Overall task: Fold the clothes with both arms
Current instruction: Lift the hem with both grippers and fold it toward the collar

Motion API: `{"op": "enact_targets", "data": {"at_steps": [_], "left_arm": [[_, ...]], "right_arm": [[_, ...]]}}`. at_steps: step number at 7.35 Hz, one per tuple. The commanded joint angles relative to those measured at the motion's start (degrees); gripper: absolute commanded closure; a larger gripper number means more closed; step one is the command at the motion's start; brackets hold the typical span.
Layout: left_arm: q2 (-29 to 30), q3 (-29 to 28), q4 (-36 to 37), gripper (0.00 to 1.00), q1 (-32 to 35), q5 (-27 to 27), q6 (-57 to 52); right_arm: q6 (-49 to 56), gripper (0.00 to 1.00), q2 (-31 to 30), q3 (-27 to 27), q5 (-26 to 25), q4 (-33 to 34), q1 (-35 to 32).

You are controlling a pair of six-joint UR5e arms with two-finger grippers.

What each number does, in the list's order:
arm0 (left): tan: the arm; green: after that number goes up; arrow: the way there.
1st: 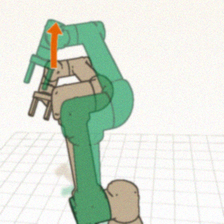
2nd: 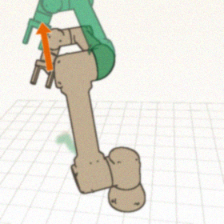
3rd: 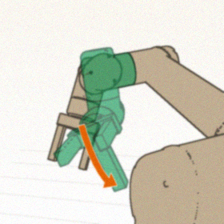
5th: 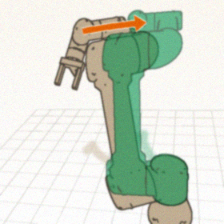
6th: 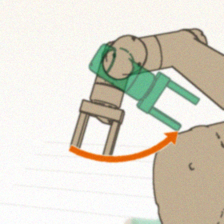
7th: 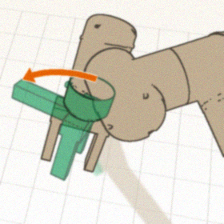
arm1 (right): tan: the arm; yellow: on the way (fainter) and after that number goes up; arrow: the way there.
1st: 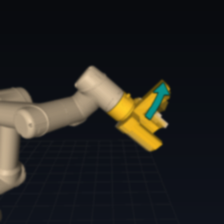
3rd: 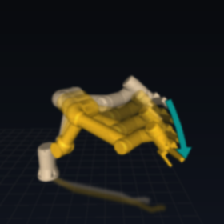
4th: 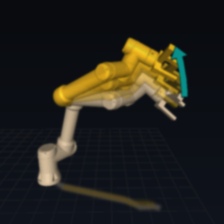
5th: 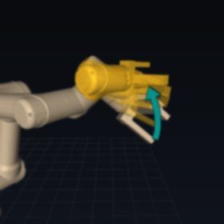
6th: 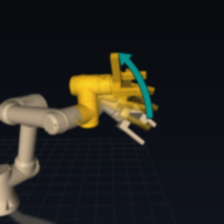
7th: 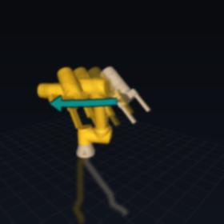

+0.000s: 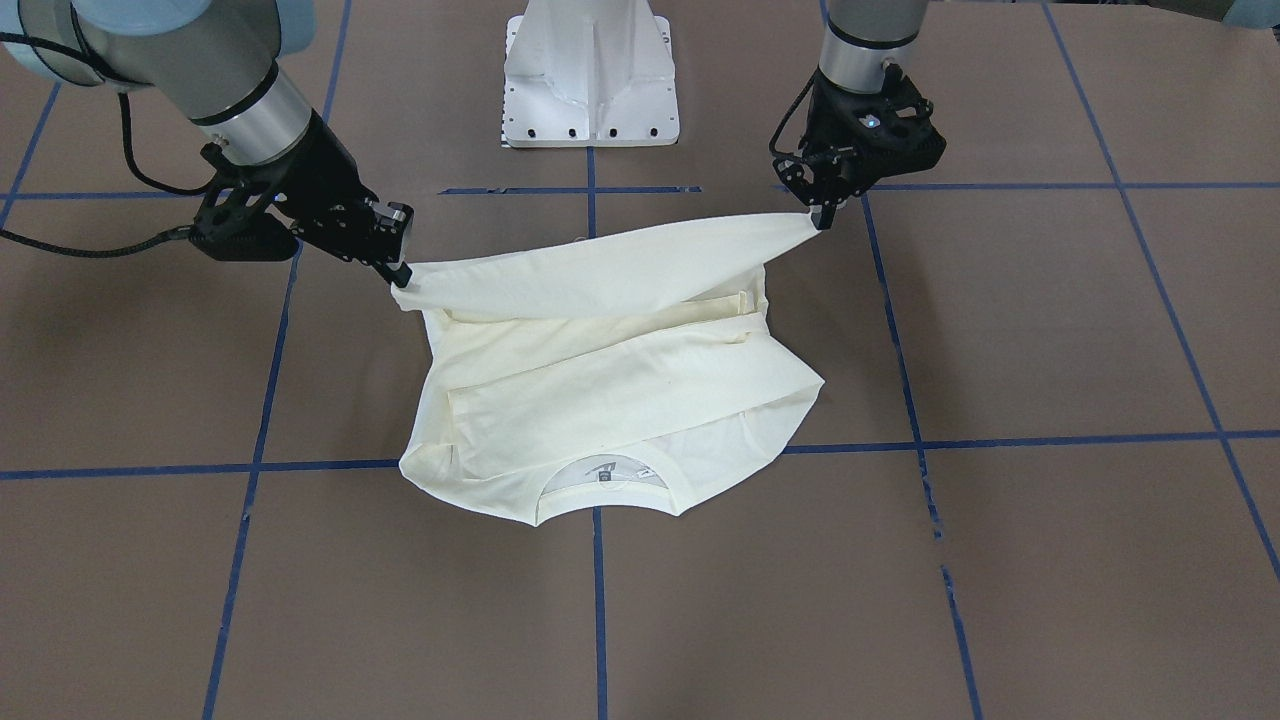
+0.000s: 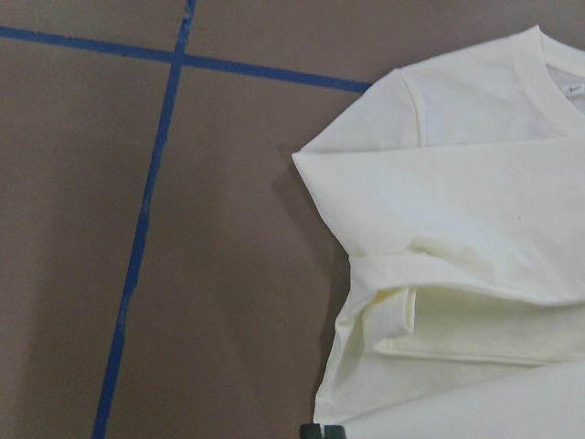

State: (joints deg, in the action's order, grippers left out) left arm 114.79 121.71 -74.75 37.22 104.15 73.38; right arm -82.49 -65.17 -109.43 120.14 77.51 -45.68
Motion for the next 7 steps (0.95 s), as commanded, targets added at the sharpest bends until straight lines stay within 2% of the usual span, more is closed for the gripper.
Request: {"op": "enact_targets", "data": {"at_steps": [1, 3, 4, 5, 7], "left_arm": [[1.2, -7.8, -5.4, 1.00, 3.2, 0.1, -1.3], [2.4, -16.8, -13.5, 1.00, 4.6, 0.1, -1.2], [3.8, -19.0, -14.7, 1.00, 4.7, 0.1, -0.9], [5.9, -21.4, -15.1, 1.00, 4.8, 0.0, -0.6], [6.7, -22.3, -15.1, 1.00, 5.1, 0.0, -0.5]], "right_arm": [[0.1, 1.00, 5.9, 9.5, -0.2, -0.6, -1.9], [0.1, 1.00, 6.8, 19.9, -0.1, -9.9, -4.1], [0.1, 1.00, 7.8, 23.3, -0.2, -12.2, -4.4], [-0.3, 1.00, 9.8, 25.0, -0.3, -12.3, -4.4], [-0.2, 1.00, 13.0, 28.5, -0.4, -12.3, -4.1]]}}
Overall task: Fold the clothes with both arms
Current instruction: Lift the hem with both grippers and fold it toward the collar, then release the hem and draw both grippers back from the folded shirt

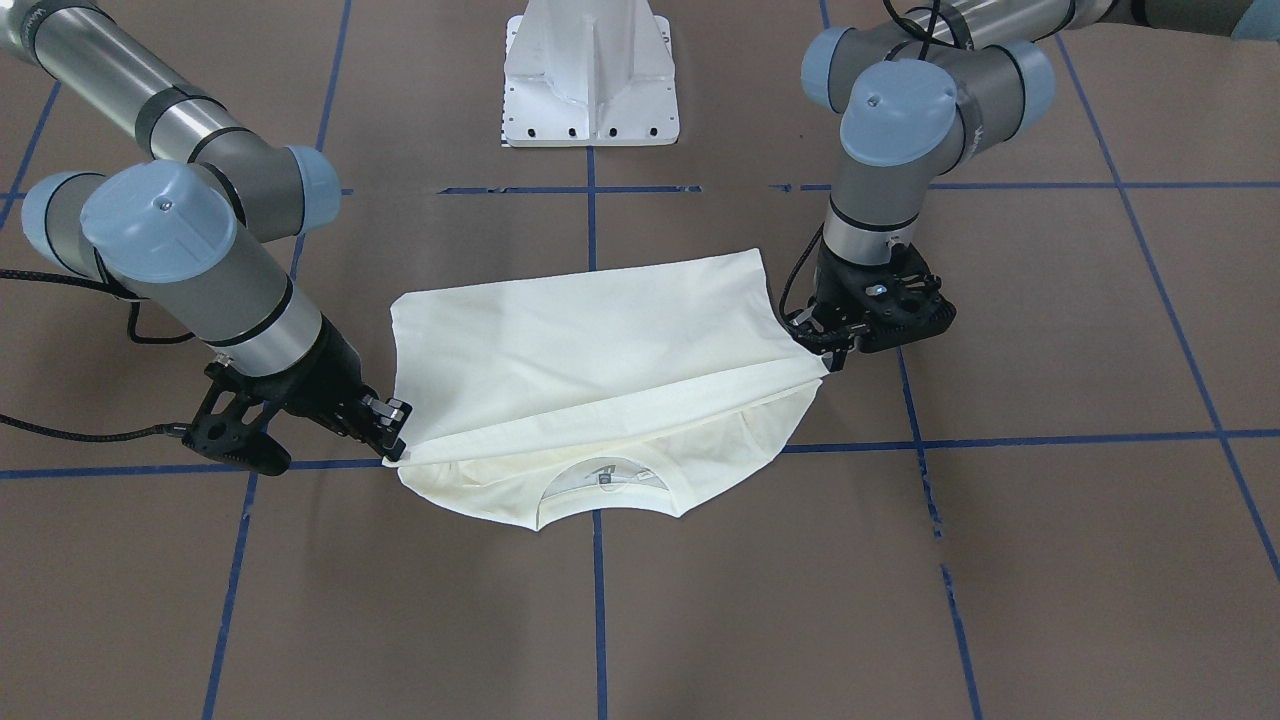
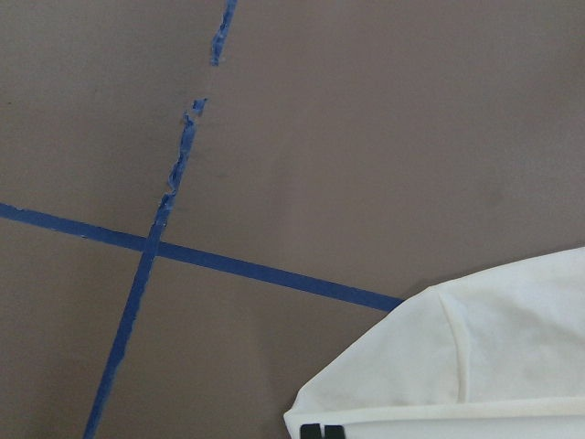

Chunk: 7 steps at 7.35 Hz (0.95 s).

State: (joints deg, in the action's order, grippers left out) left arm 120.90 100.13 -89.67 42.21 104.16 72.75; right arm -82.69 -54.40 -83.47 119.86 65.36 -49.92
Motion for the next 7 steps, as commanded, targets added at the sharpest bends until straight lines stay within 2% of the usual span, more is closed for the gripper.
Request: {"op": "enact_targets", "data": {"at_steps": [1, 2, 3, 4, 5, 7], "left_arm": [[1.1, -1.2, -0.2, 1.00, 0.1, 0.0, 2.4], [2.9, -3.5, -0.3, 1.00, 0.0, 0.0, 5.3], [3.5, -4.4, -0.4, 1.00, -0.1, -0.1, 5.6], [3.5, -4.6, -1.5, 0.30, -0.1, -0.2, 6.6], [3.5, -5.0, -1.8, 0.00, -0.1, -0.4, 6.4], [2.9, -4.1, -1.3, 0.00, 0.1, -0.5, 5.8]], "right_arm": [[0.2, 1.00, 3.7, 4.3, -0.3, -0.1, 0.6], [0.3, 1.00, 3.6, 4.5, -0.4, -0.2, 0.9], [0.3, 0.87, 3.6, 4.5, -0.3, -0.2, 0.8], [0.4, 0.01, 3.6, 4.5, -0.5, -0.1, 1.0], [0.9, 0.00, 3.3, 4.5, -0.2, -0.2, 1.0], [4.4, 0.00, 2.1, 2.5, 0.9, -0.2, 0.7]]}}
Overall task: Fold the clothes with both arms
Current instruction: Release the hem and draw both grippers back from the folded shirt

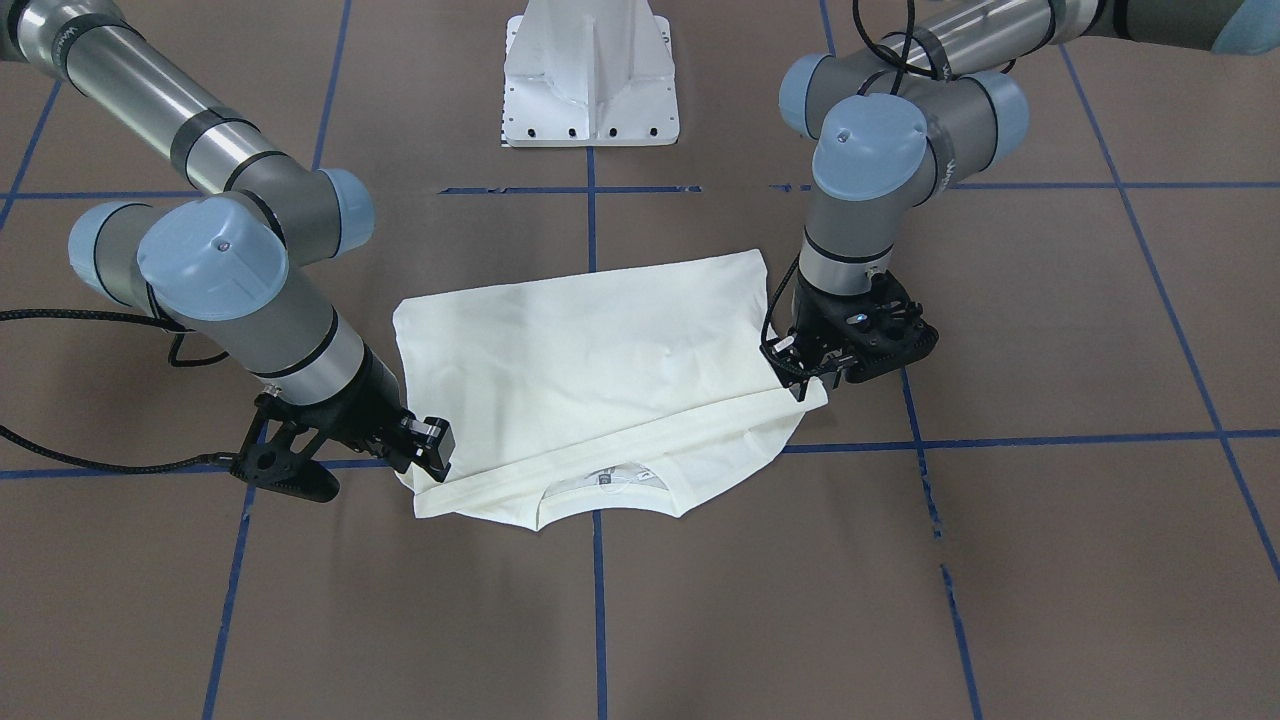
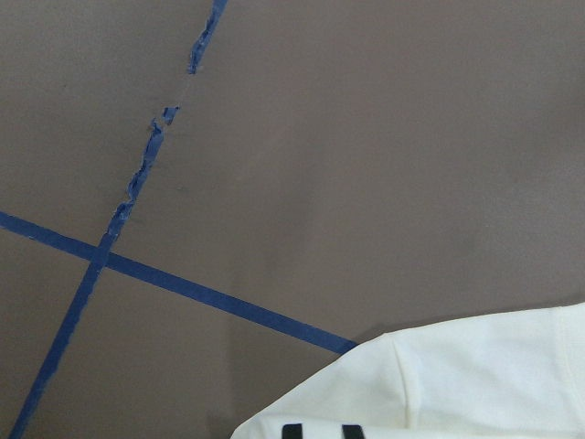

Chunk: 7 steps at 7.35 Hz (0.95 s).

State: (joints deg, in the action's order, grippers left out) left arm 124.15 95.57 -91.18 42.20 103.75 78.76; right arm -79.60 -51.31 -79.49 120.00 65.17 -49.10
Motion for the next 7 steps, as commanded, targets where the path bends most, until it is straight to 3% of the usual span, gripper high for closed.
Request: {"op": "enact_targets", "data": {"at_steps": [1, 3, 4, 7], "left_arm": [[-0.5, 2.1, 0.3, 0.00, 0.3, 0.0, -0.2], [-0.7, 6.1, 3.4, 0.00, 0.3, 0.2, -0.2], [-0.7, 7.3, 3.8, 0.00, 0.3, 0.3, -0.1], [-1.5, 9.4, 3.8, 0.00, 0.3, 0.3, 0.0]], "right_arm": [[0.9, 0.00, -4.1, -6.1, 0.8, 0.3, 1.7], [-0.5, 0.00, -17.5, -20.2, -4.2, 0.5, 9.1], [-0.8, 0.00, -22.0, -23.6, -7.0, 0.5, 11.8], [-0.7, 0.00, -24.5, -23.6, -11.2, 0.5, 16.7]]}}
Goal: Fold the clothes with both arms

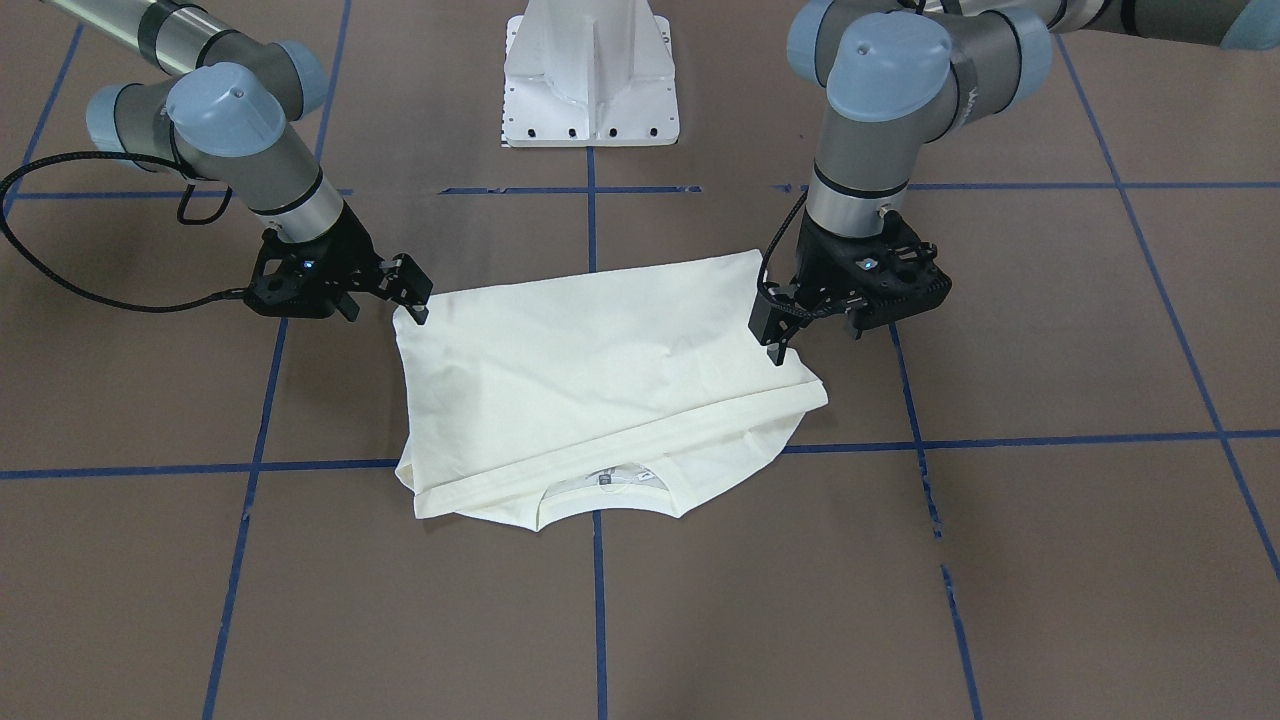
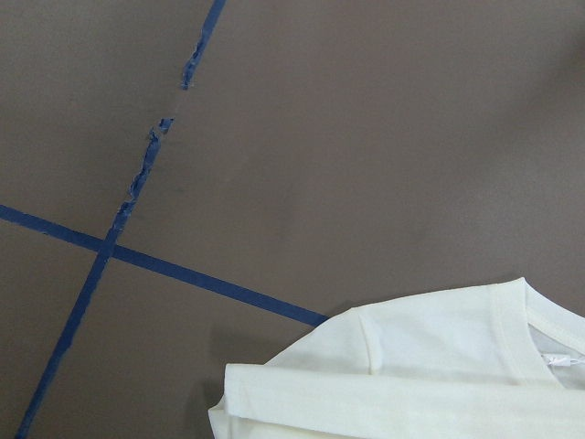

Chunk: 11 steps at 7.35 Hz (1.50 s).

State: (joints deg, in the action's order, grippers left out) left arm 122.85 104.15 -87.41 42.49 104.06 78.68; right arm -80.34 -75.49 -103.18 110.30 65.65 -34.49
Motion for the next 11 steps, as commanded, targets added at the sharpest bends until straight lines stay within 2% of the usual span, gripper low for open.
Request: {"op": "enact_targets", "data": {"at_steps": [1, 2, 4, 6, 7, 8, 9, 11], "left_arm": [[-0.4, 1.0, 0.0, 0.00, 0.0, 0.0, 0.1], [-0.8, 1.0, -0.1, 0.00, -0.1, -0.1, 0.1], [-1.4, 1.1, -0.2, 0.00, -0.3, 0.0, 0.1], [-1.3, 1.2, -0.2, 0.00, -0.4, -0.1, 0.3], [-1.3, 1.5, -0.2, 0.00, -0.4, -0.1, 0.4], [-1.4, 1.5, -0.2, 0.00, -0.4, -0.1, 0.4], [-1.4, 1.5, -0.2, 0.00, -0.4, -0.1, 0.4], [-1.2, 1.5, -0.2, 0.00, -0.5, 0.2, 0.6]], "right_arm": [[0.0, 0.01, 0.9, 1.1, -2.0, 0.0, 2.8], [0.0, 0.03, 2.5, 2.4, -2.3, 0.1, 2.8], [0.6, 0.23, 2.6, 3.6, -3.5, -0.1, 2.9], [0.9, 0.30, 2.5, 3.8, -3.5, -0.1, 2.8], [0.9, 0.55, 2.5, 3.7, -3.3, 0.0, 2.6], [0.9, 0.84, 2.5, 3.6, -3.2, -0.1, 2.6], [0.9, 1.00, 2.5, 3.2, -2.7, -0.1, 2.5], [0.8, 1.00, 1.3, 0.8, -2.4, -0.2, 2.1]]}}
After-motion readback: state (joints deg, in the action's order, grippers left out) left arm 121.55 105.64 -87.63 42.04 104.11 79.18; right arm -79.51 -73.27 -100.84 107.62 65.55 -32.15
